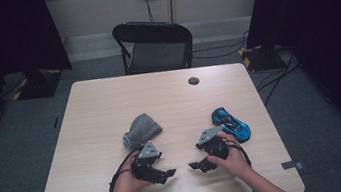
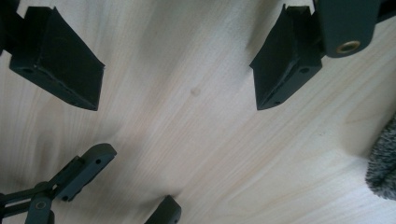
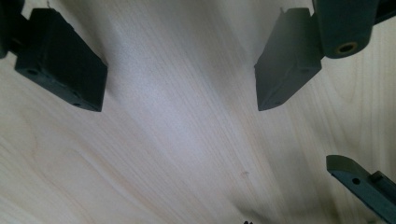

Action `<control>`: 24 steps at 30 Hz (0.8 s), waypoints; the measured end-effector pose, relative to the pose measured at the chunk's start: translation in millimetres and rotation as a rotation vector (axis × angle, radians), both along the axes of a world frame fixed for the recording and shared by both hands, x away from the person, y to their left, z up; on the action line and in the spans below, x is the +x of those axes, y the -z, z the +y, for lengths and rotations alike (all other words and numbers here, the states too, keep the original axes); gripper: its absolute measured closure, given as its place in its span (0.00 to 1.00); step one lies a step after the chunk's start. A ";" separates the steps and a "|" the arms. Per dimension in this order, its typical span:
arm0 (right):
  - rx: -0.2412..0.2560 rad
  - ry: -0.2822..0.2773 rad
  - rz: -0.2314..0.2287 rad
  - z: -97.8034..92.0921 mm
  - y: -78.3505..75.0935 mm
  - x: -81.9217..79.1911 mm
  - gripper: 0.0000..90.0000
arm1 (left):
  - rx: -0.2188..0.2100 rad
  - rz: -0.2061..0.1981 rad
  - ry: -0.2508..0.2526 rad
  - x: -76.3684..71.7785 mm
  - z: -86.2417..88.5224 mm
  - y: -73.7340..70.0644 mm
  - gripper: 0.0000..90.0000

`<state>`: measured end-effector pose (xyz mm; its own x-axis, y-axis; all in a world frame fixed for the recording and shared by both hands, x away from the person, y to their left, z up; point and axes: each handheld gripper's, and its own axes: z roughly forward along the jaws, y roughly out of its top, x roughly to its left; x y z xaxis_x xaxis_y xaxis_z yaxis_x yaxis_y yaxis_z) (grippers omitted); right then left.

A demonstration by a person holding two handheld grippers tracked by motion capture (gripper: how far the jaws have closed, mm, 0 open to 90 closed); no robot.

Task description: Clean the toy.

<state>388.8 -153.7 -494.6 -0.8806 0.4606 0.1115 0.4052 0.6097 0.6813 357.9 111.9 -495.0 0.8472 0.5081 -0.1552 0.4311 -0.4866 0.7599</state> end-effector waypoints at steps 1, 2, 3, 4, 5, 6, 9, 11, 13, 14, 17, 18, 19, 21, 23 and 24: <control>0.002 -0.002 -0.005 -0.3 0.6 -0.7 0.18 | 0.006 -0.003 0.004 -0.4 -0.7 1.2 0.17; 0.004 -0.003 -0.014 -0.7 1.4 -1.8 0.18 | 0.009 -0.003 0.004 -0.9 -1.3 2.3 0.17; 0.005 -0.005 -0.030 -1.1 2.3 -2.6 0.18 | 0.012 -0.004 0.006 -1.1 -1.5 3.4 0.17; 0.004 -0.007 -0.045 -1.4 3.4 -3.8 0.18 | 0.018 -0.004 0.009 -1.0 -1.5 4.4 0.17; 0.009 0.000 -0.058 -1.3 4.6 -5.3 0.18 | 0.024 -0.005 0.009 -1.3 -1.4 5.5 0.17; 0.009 -0.002 -0.075 -1.4 5.8 -6.6 0.18 | 0.024 -0.010 0.013 -1.7 -1.7 6.7 0.17; 0.008 -0.007 -0.110 -0.6 8.5 -9.4 0.17 | 0.028 -0.011 0.017 -2.2 -1.9 6.9 0.17; 0.009 -0.007 -0.111 -0.6 8.6 -9.4 0.17 | 0.030 -0.014 0.019 -1.6 -1.5 7.1 0.17; 0.009 -0.008 -0.112 -0.6 8.6 -9.4 0.17 | 0.060 -0.040 0.031 -2.0 -1.6 7.2 0.17; 0.009 -0.008 -0.111 -0.6 8.6 -9.5 0.17 | 0.065 -0.045 0.032 -2.5 -2.1 7.3 0.17; 0.009 -0.007 -0.112 -0.7 8.6 -9.5 0.17 | 0.085 -0.062 0.051 -3.1 -3.0 7.4 0.16; 0.009 -0.006 -0.112 -0.7 8.7 -9.6 0.17 | 0.090 -0.069 0.054 -3.4 -3.3 7.5 0.16; 0.010 -0.005 -0.113 -0.9 8.7 -9.7 0.17 | 0.099 -0.074 0.053 -4.4 -4.2 7.6 0.16; 0.010 -0.005 -0.113 -0.9 8.7 -9.6 0.16 | 0.109 -0.081 0.061 -5.2 -5.2 7.8 0.15; 0.008 0.000 -0.112 -0.9 8.8 -9.5 0.16 | 0.110 -0.081 0.063 -5.1 -5.5 7.9 0.14; 0.007 0.010 -0.112 -1.0 8.8 -9.6 0.15 | 0.111 -0.081 0.065 -5.1 -5.4 7.9 0.14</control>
